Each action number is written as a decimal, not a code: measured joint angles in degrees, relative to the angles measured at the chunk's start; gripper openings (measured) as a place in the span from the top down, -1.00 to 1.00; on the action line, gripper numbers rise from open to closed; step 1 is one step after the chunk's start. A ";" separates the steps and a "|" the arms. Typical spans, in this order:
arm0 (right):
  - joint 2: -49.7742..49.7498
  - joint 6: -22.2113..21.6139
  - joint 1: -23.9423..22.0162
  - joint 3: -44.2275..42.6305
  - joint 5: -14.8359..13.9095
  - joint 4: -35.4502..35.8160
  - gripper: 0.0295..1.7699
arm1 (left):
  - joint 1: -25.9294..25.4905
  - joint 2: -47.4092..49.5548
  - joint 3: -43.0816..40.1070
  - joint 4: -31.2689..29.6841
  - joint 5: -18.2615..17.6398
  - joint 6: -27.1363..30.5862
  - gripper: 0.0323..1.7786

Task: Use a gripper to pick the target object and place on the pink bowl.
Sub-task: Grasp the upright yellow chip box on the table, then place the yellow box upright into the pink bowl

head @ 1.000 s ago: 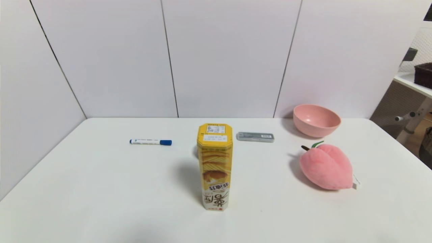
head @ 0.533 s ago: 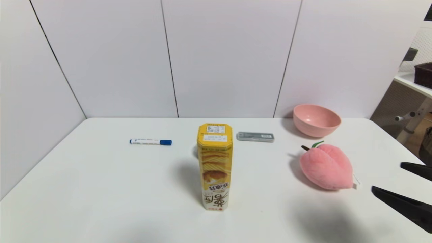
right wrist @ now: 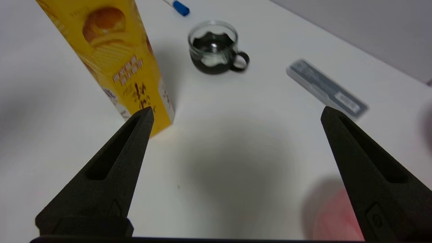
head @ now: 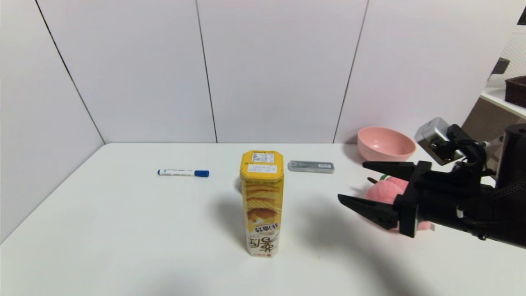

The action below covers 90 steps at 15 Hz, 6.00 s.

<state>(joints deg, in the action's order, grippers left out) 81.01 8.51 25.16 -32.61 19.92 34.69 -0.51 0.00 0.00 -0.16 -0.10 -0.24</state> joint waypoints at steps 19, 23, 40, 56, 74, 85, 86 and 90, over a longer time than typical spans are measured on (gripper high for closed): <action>15.21 -12.71 10.72 -1.06 12.76 36.50 -0.93 | 0.00 0.00 0.00 0.00 0.00 -0.02 -0.90; 16.92 -12.39 13.57 -1.15 12.74 36.28 -0.93 | 0.00 0.00 0.00 0.00 0.00 -0.02 -0.90; 32.91 -11.31 15.26 -11.33 12.48 37.24 -0.93 | 0.00 0.00 0.00 0.00 0.00 -0.02 -0.90; 32.67 -10.79 13.59 -13.56 11.93 37.57 0.10 | 0.00 0.00 0.00 0.00 0.00 0.00 -0.90; 30.16 -10.46 -24.00 -43.08 12.37 11.53 0.10 | 0.00 0.00 0.00 0.00 0.00 0.02 -0.90; 35.41 -6.34 -33.91 -48.35 12.80 5.60 0.10 | 0.00 0.00 0.00 0.00 0.00 0.02 -0.90; 35.52 -6.21 -34.89 -48.18 12.90 5.57 0.10 | 0.00 0.00 0.00 0.00 0.02 0.02 -0.90; 36.66 -5.01 -37.67 -46.28 12.93 5.92 0.10 | 0.00 0.00 0.00 0.00 0.02 0.00 -0.90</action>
<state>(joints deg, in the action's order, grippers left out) 117.66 3.50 -12.51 -78.89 32.85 40.62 -0.51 0.00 0.00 -0.16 -0.07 -0.24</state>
